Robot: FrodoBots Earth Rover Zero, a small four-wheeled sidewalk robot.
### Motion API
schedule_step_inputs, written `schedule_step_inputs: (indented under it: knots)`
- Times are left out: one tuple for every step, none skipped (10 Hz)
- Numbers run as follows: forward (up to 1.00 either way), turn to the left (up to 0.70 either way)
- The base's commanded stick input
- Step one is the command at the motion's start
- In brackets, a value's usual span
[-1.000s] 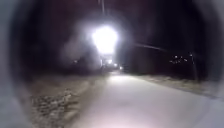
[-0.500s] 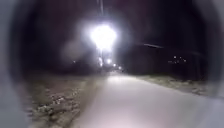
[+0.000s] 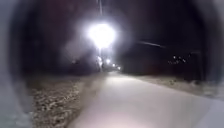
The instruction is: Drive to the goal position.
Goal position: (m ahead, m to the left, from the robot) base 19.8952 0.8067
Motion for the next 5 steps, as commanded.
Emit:
schedule_step_inputs:
  knots:
    - [1.0, 0.0]
    - [1.0, 0.0]
    - [1.0, 0.0]
    - [1.0, 0.0]
    - [1.0, 0.0]
